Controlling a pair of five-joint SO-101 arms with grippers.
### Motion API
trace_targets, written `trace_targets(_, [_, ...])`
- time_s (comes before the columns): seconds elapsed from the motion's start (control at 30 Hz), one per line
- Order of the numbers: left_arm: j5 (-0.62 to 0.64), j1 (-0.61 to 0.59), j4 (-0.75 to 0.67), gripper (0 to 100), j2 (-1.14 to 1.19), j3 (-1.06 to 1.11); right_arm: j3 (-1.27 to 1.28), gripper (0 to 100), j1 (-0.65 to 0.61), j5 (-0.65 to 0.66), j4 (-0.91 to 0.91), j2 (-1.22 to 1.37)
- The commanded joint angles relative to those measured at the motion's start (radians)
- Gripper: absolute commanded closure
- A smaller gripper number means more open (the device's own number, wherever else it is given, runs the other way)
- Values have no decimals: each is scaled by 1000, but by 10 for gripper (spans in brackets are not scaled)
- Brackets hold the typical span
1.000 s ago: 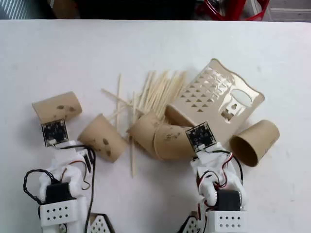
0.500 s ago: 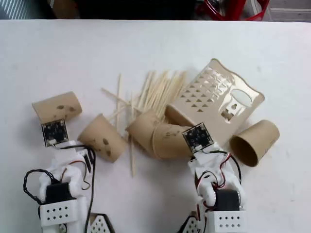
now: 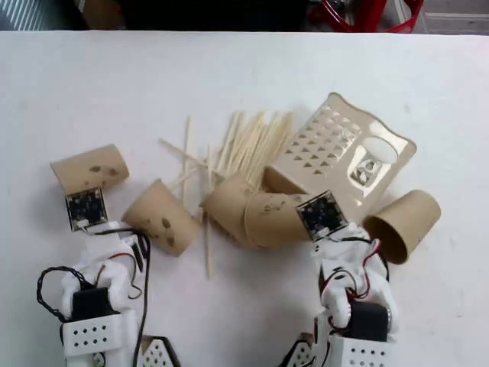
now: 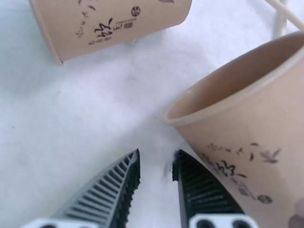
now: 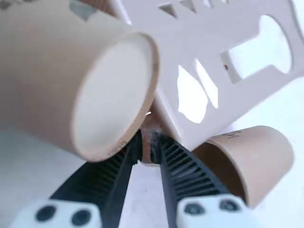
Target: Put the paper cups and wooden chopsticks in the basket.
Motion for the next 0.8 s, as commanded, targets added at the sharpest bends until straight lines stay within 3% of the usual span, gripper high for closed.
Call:
trace_targets(0.0, [5,-8,2,871,-8,-5,-192,944,74,14,88,-8])
trace_targets(0.23, [5,-8,2,871,-8,-5,-376,943,90,11,171,-7])
trace_targets(0.4, [5,-8,2,871,-8,-5,-390,943,105,-75,85,48])
trace_targets(0.6, [5,-8,2,871,-8,-5,-539,943,203,-232,-160,483])
trace_targets(0.77, [5,-8,2,871,-8,-5,-842,941,203,-368,-179,958])
